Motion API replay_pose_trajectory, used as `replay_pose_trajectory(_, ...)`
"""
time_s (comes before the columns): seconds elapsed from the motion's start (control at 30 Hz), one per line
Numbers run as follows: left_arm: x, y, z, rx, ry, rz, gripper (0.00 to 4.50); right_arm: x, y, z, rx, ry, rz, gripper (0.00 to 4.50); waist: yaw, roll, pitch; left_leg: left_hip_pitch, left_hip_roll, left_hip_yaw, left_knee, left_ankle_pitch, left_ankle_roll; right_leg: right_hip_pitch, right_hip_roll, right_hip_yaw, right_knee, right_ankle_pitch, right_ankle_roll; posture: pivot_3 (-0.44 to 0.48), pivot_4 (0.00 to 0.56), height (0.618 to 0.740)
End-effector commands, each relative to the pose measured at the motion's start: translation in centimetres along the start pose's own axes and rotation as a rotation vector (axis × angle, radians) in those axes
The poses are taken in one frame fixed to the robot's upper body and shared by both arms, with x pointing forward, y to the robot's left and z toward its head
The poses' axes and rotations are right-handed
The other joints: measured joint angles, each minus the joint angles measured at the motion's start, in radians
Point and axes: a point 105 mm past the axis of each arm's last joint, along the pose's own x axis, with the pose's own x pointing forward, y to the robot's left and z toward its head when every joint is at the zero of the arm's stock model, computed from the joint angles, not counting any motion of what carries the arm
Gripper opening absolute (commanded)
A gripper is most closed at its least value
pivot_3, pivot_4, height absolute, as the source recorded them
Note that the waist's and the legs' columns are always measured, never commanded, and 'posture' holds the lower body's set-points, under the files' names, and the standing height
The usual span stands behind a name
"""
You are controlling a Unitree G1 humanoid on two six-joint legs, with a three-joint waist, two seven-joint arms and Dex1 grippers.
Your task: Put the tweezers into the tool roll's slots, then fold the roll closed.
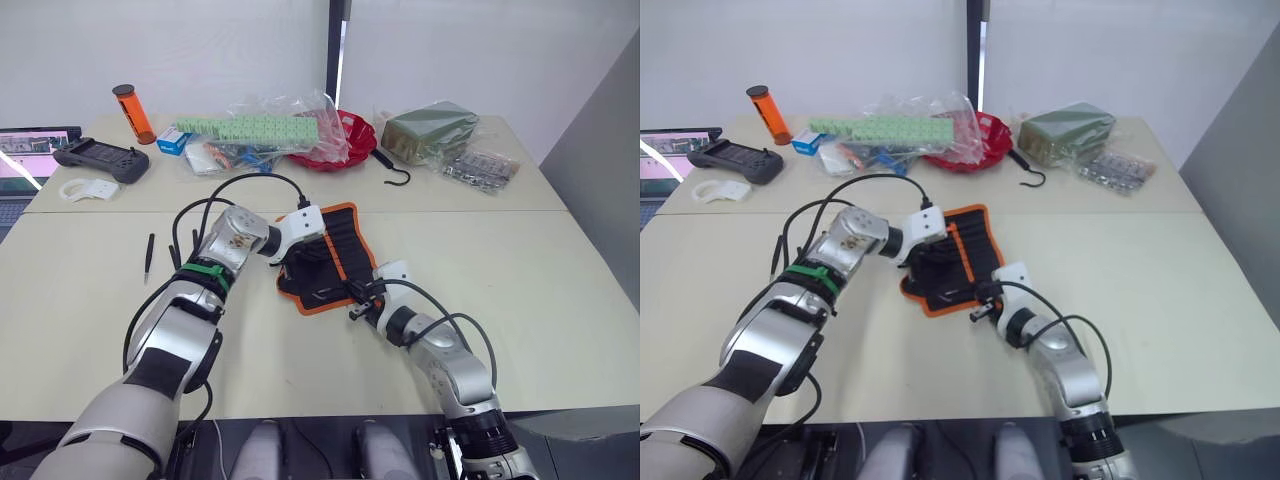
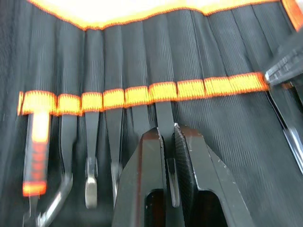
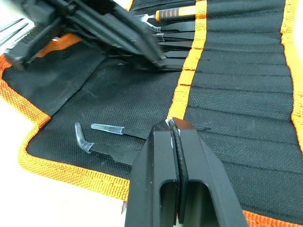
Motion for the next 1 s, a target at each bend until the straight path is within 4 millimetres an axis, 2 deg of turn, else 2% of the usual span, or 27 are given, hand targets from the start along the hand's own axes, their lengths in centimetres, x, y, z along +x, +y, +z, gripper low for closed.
replay_pose_trajectory(0.03, 0.2, 0.9, 1.8, 0.052, -0.041, 0.047, 0.01, -0.5, 0.0, -2.8, 0.021, 0.114, -0.009, 0.00, 0.000, 0.000, 0.000, 0.000, 0.000, 0.000, 0.000, 0.000, 0.000, 0.000, 0.000, 0.000, 0.000, 0.000, 0.000, 0.000, 0.150, 0.740)
replay_pose_trajectory(0.23, 0.9, 0.8, 2.4, 0.068, -0.048, 0.053, 0.01, -0.6, 0.2, -2.9, 0.023, 0.121, -0.005, 0.00, 0.004, 0.000, 0.000, -0.001, 0.000, 0.000, 0.003, 0.000, 0.000, 0.001, 0.000, 0.000, 0.001, 0.000, 0.001, 0.000, 0.150, 0.740)
replay_pose_trajectory(0.37, 0.6, 1.3, 2.7, 0.051, -0.052, 0.066, 0.01, -0.7, 0.2, -3.0, 0.022, 0.123, -0.005, 0.00, 0.006, 0.000, 0.000, -0.001, -0.001, -0.001, 0.004, 0.000, 0.000, 0.001, 0.000, 0.000, 0.001, 0.000, 0.001, 0.000, 0.150, 0.740)
replay_pose_trajectory(0.43, 0.1, 1.6, 3.0, 0.032, -0.060, 0.068, 0.92, -0.6, 0.2, -3.0, 0.022, 0.125, -0.005, 0.00, 0.005, 0.000, 0.000, -0.001, -0.001, -0.001, 0.004, 0.000, 0.000, 0.001, 0.000, 0.000, 0.001, 0.000, 0.001, 0.000, 0.150, 0.740)
replay_pose_trajectory(0.67, -2.6, 2.6, 2.9, 0.014, -0.059, 0.065, 3.19, -0.3, -0.1, -3.0, 0.016, 0.127, -0.009, 0.00, -0.011, 0.000, 0.000, -0.001, -0.001, -0.001, 0.004, 0.000, 0.000, 0.000, 0.000, 0.000, 0.003, 0.000, 0.001, 0.000, 0.150, 0.740)
replay_pose_trajectory(0.8, -4.8, 3.1, 1.7, 0.008, -0.040, 0.098, 4.47, -0.3, -0.5, -3.1, 0.016, 0.128, -0.023, 0.00, -0.017, 0.000, 0.000, 0.000, 0.000, -0.001, 0.003, 0.000, 0.001, 0.000, 0.001, 0.000, 0.005, 0.000, 0.001, 0.000, 0.150, 0.740)
replay_pose_trajectory(1.0, -8.9, 3.3, -0.9, -0.082, -0.030, 0.181, 4.47, 0.0, -0.5, -3.3, 0.010, 0.135, -0.018, 0.00, -0.016, 0.001, 0.000, 0.001, 0.001, -0.001, 0.004, -0.001, 0.001, 0.000, 0.002, 0.000, 0.007, 0.000, 0.001, 0.000, 0.150, 0.740)
